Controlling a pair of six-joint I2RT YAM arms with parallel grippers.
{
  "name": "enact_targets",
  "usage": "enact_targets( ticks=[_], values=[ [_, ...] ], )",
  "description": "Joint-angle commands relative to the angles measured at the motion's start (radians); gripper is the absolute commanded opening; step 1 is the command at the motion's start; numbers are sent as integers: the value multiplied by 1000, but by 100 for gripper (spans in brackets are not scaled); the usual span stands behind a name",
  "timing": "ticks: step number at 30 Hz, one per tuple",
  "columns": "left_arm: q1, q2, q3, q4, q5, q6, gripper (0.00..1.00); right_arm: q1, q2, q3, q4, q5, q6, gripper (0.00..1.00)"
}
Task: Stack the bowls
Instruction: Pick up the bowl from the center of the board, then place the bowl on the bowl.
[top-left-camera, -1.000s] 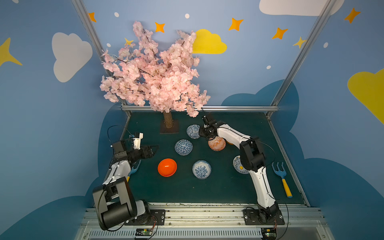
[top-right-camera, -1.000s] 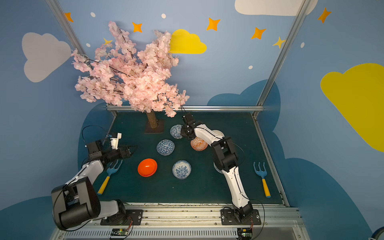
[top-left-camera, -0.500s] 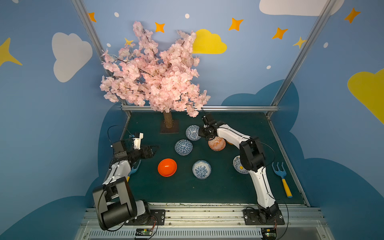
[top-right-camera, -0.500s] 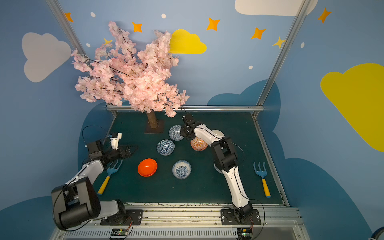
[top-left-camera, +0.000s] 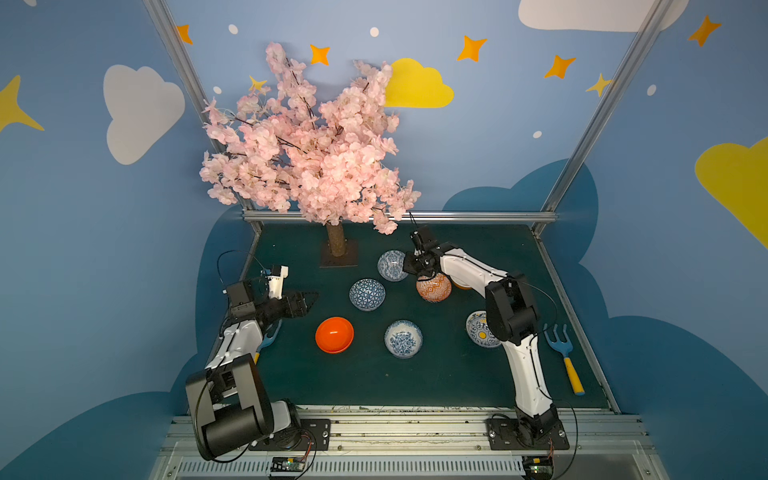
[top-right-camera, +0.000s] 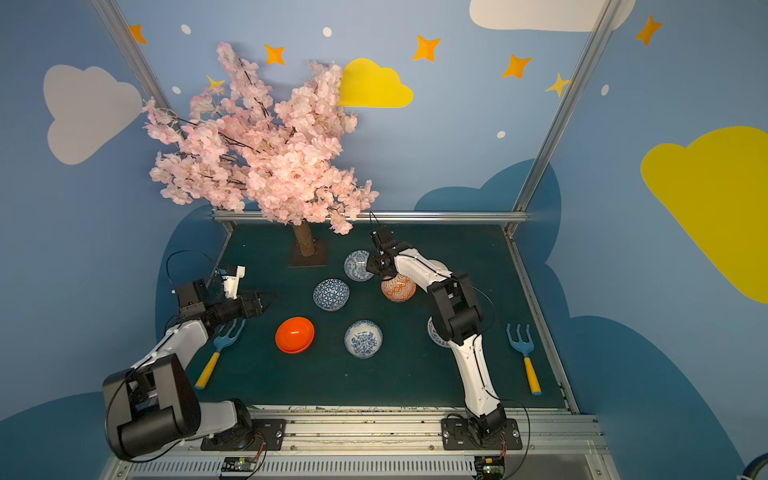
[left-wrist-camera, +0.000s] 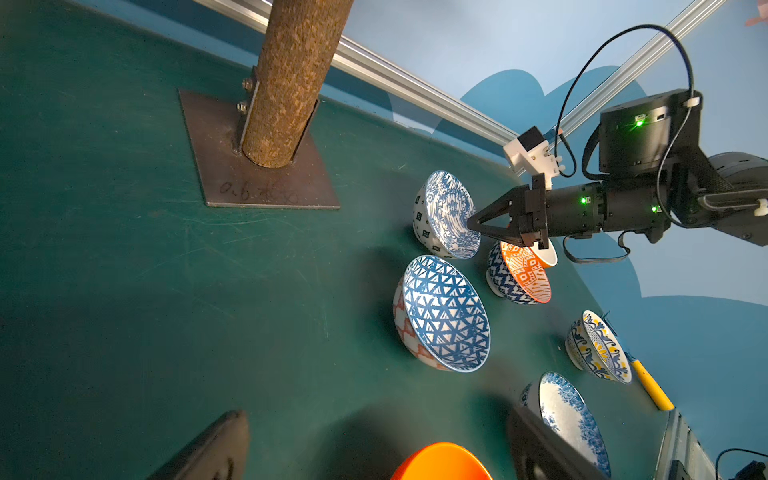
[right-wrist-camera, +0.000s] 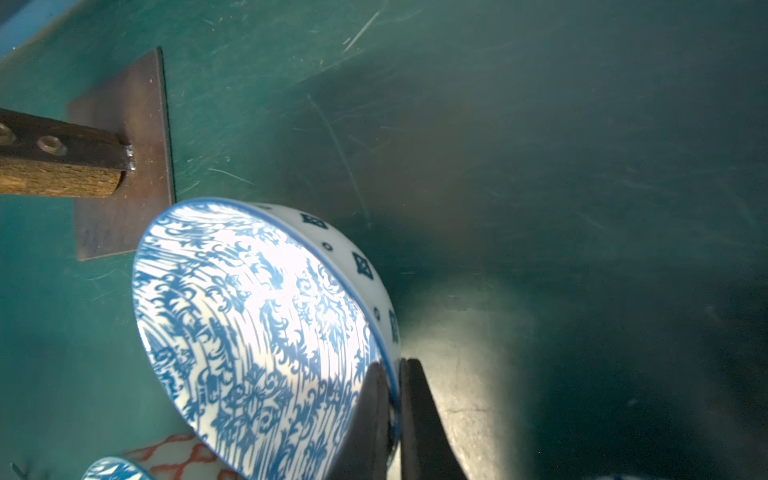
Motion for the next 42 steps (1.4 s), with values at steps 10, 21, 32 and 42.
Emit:
enact_targets(
  ticks=[10, 21, 32, 42],
  values=[
    [-5, -28, -6, -15, -17, 5, 100, -1, -137, -6, -42, 7, -9, 0],
    [2, -17, 4, -15, -54, -11, 100, 56, -180, 0, -127, 50, -8, 0],
    [7, -18, 0, -6, -48, -11, 100, 116, -267, -48, -139, 76, 7, 0],
    [7, -21, -3, -4, -40, -10, 100, 141, -314, -121, -119, 1, 31, 0]
  ],
)
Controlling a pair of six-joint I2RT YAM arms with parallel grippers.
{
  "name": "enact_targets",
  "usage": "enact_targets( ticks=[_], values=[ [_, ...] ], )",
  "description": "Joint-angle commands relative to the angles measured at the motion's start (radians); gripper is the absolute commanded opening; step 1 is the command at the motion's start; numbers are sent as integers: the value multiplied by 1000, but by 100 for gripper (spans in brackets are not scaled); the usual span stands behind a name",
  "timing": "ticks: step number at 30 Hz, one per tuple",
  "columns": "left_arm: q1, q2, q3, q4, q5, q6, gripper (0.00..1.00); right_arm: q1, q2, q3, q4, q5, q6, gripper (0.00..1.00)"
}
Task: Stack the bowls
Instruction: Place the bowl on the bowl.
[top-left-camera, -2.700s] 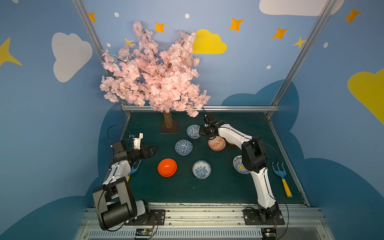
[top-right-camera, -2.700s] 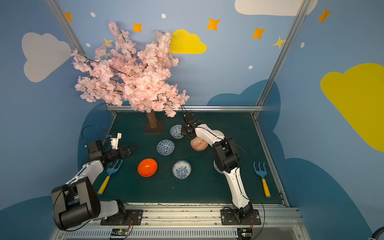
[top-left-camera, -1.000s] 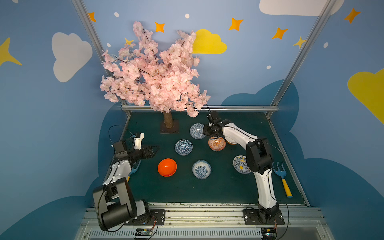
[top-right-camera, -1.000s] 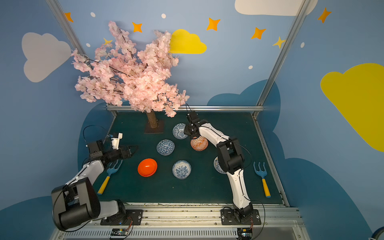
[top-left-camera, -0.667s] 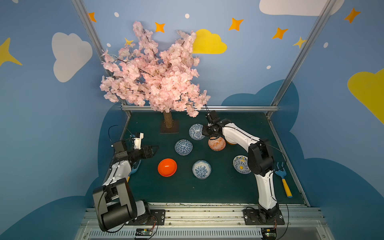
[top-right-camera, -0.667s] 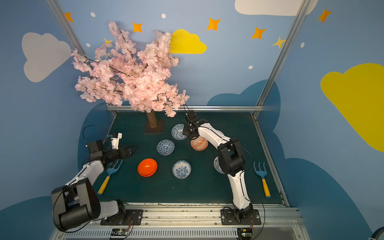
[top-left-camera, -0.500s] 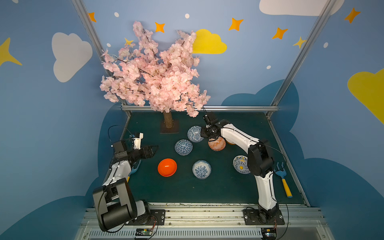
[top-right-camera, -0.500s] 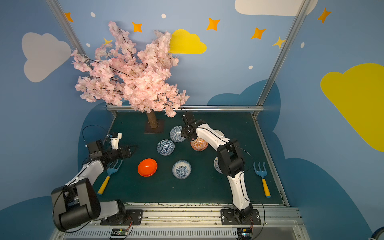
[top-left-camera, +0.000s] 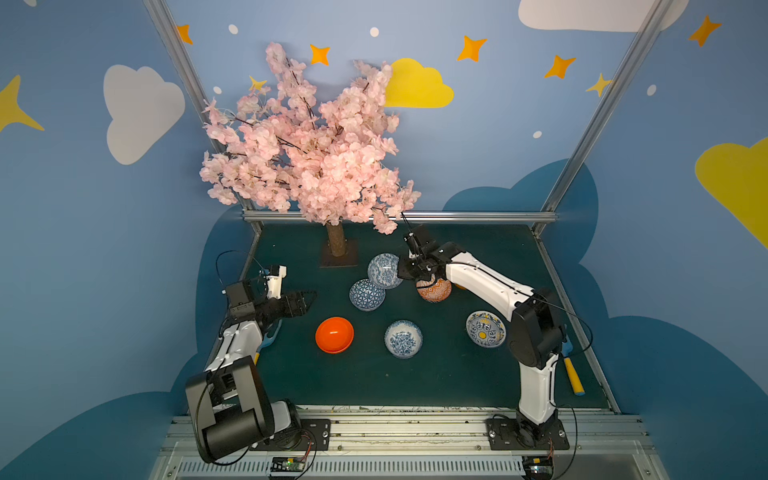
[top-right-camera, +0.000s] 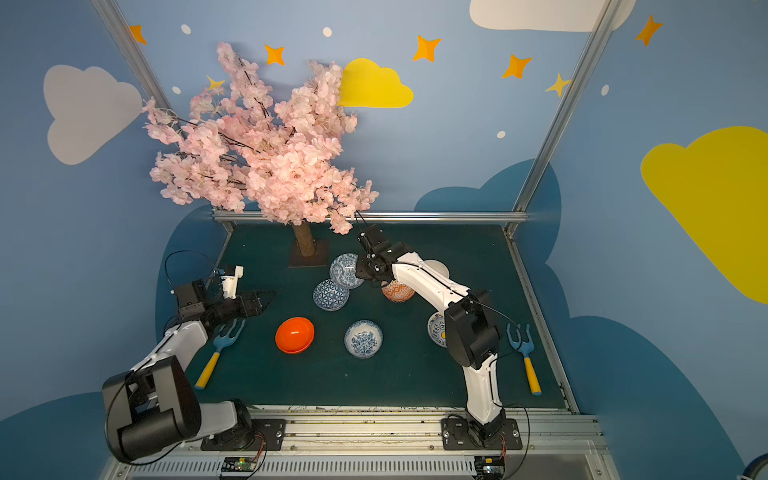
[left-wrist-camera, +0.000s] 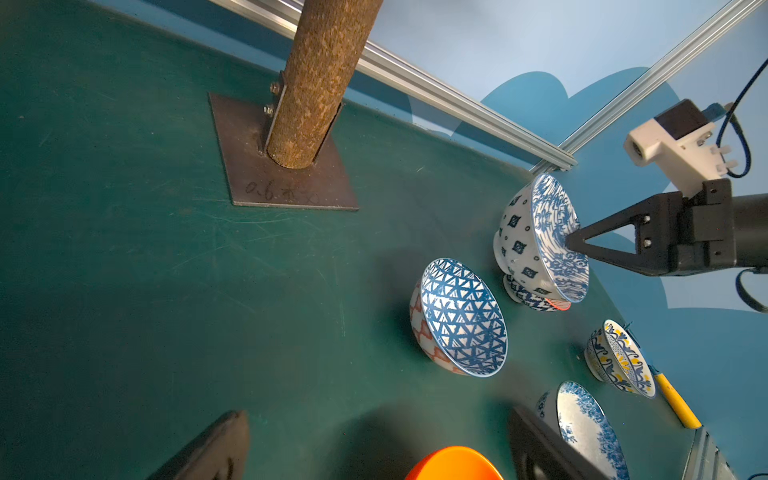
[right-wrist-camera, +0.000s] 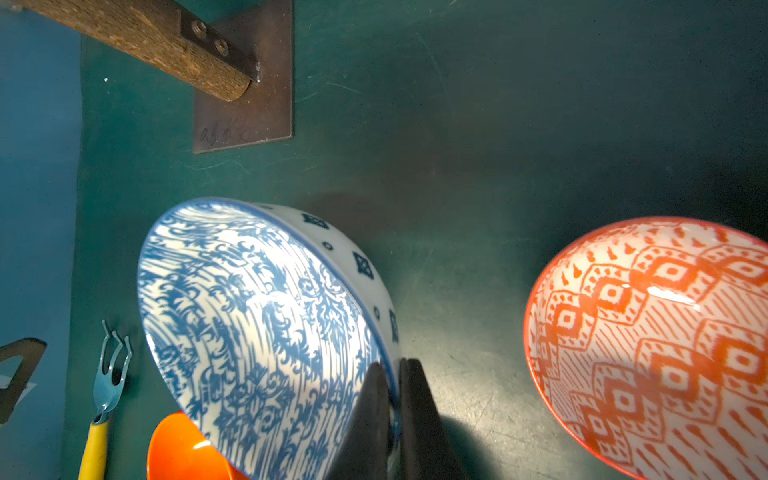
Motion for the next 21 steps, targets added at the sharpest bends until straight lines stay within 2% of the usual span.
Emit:
enact_targets(
  ticks=[1, 21],
  values=[
    [3, -9, -4, 1, 14, 2, 100, 12, -43, -13, 23, -34, 21, 0],
    [4, -23, -14, 7, 29, 10, 100, 76, 42, 48, -8, -71, 21, 0]
  ],
)
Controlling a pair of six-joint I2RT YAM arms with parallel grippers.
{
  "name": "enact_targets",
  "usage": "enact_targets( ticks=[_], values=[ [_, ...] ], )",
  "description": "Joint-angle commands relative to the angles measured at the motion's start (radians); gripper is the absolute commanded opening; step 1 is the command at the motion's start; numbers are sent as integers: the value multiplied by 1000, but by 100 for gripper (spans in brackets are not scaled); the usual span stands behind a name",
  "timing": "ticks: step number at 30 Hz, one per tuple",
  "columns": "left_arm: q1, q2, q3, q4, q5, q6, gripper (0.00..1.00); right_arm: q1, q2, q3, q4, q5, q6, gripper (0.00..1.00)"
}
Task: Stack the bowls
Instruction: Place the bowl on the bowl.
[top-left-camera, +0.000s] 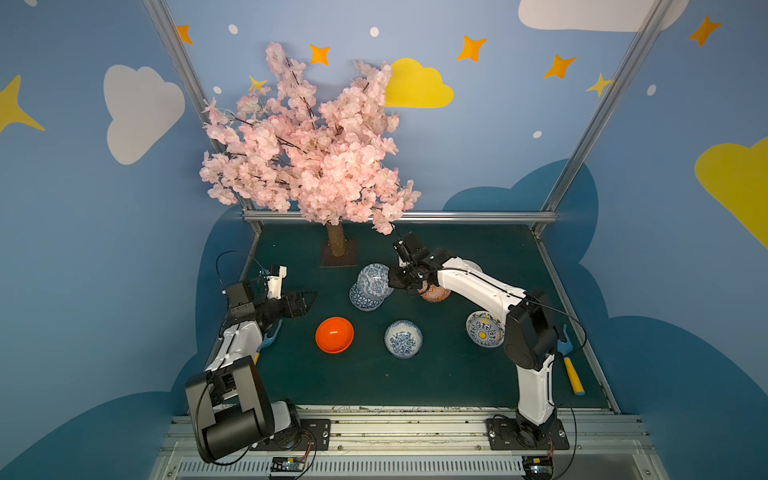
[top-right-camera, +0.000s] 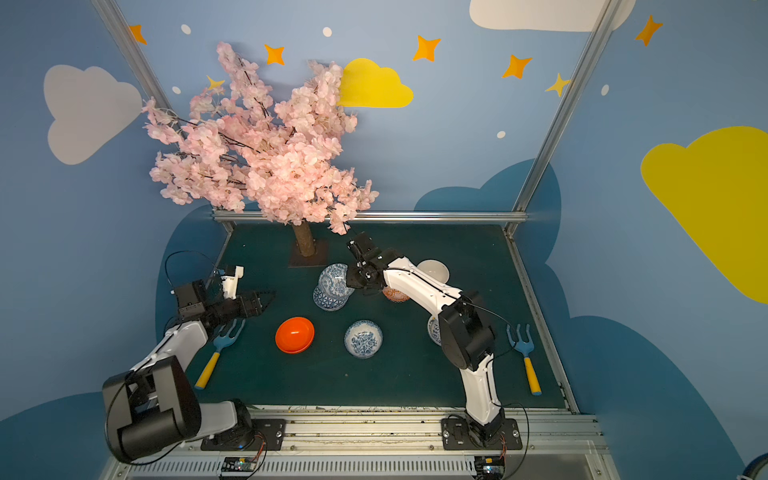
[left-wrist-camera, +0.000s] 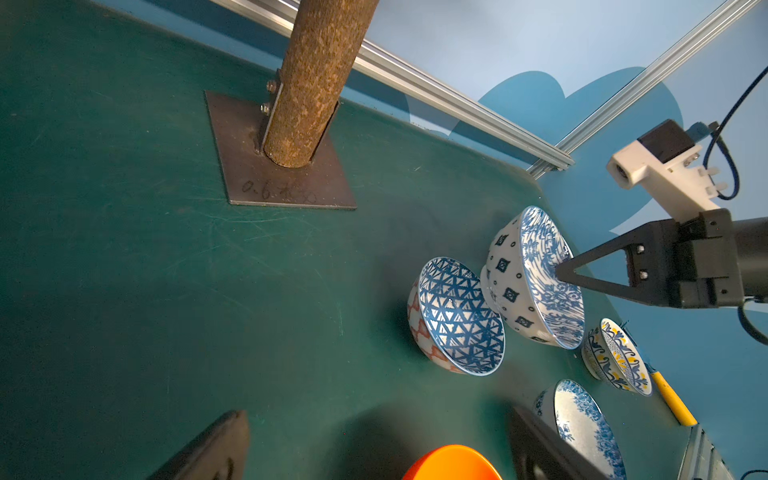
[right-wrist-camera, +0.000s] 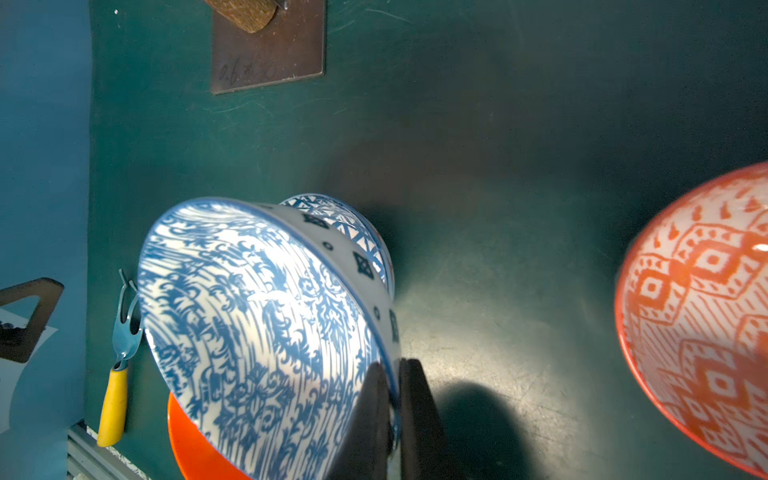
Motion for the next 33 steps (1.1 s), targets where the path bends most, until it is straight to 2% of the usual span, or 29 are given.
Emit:
enact_targets(
  ticks=[1, 33],
  values=[
    [4, -26, -13, 7, 23, 9, 100, 11, 23, 45, -2, -20, 7, 0],
    [3, -64, -31, 14, 42, 13, 100, 34, 117, 118, -47, -18, 2, 0]
  ],
)
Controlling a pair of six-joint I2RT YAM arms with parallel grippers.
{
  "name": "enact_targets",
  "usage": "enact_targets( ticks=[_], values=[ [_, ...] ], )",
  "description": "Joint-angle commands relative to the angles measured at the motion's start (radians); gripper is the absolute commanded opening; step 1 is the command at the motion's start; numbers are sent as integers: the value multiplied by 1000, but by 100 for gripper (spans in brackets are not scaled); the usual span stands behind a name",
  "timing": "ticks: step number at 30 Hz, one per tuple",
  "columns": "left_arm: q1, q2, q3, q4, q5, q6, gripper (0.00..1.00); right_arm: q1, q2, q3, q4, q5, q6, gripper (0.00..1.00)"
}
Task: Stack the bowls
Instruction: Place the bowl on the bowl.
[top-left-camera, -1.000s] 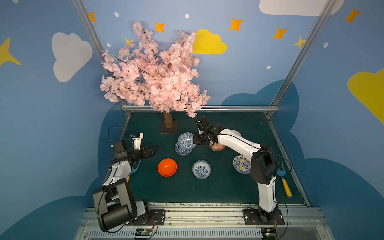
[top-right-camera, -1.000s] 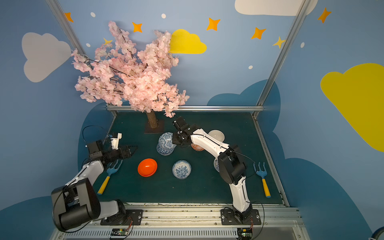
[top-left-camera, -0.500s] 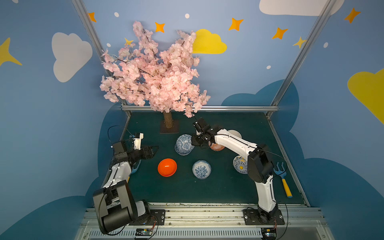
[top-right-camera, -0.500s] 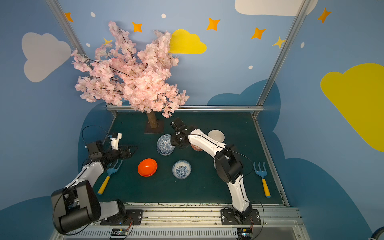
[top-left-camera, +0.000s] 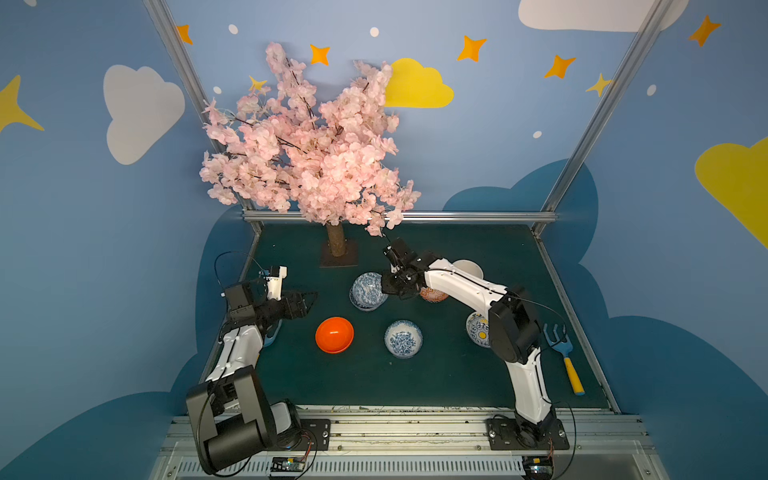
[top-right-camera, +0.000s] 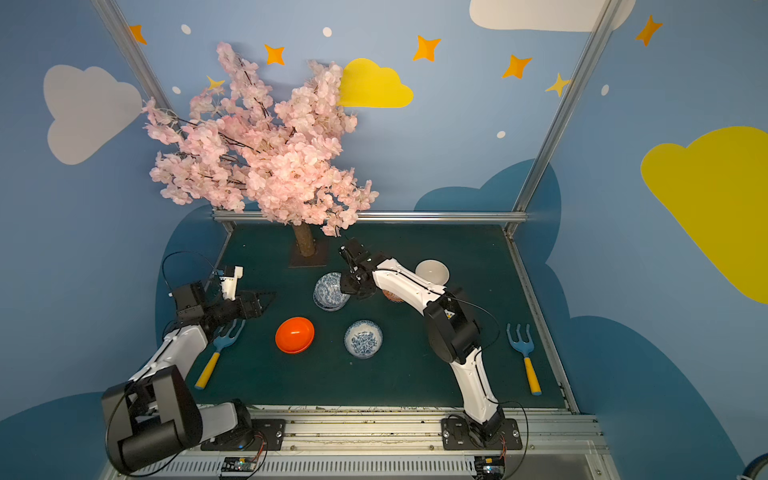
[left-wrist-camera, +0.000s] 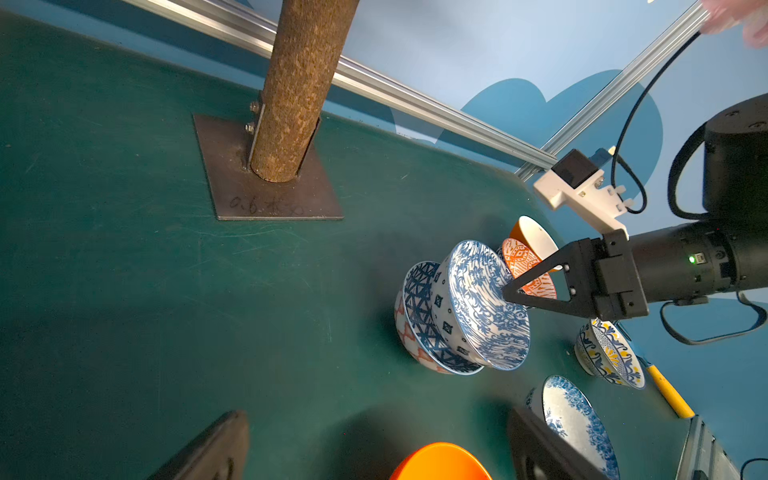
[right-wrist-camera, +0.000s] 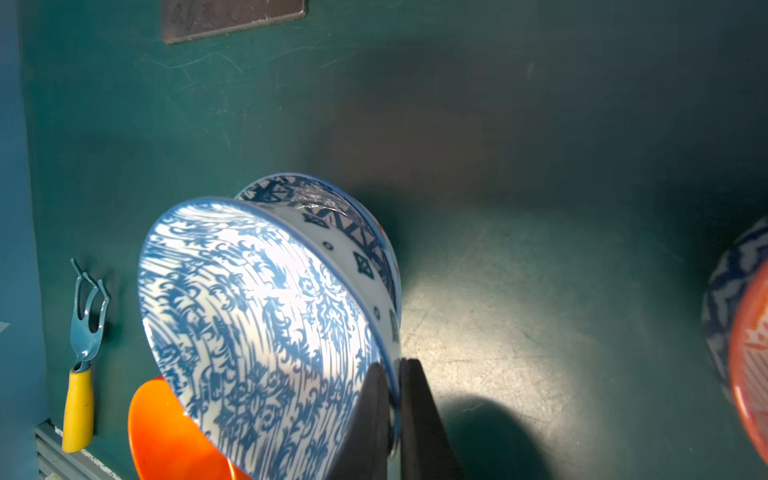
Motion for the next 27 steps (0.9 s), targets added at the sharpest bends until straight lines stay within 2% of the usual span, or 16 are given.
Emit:
enact_targets(
  ticks=[1, 16, 21, 27],
  values=[
    [3, -9, -8, 1, 20, 10, 100, 7, 13, 47, -6, -7, 2, 0],
    [2, -19, -11, 2, 20, 7, 100, 6, 50, 74, -17, -11, -4, 3],
    [2, -20, -11, 2, 21, 7, 100, 7, 58, 82, -24, -10, -8, 20],
    [4, -28, -13, 3, 15, 7, 100, 7, 58, 84, -26, -4, -15, 30]
  ],
)
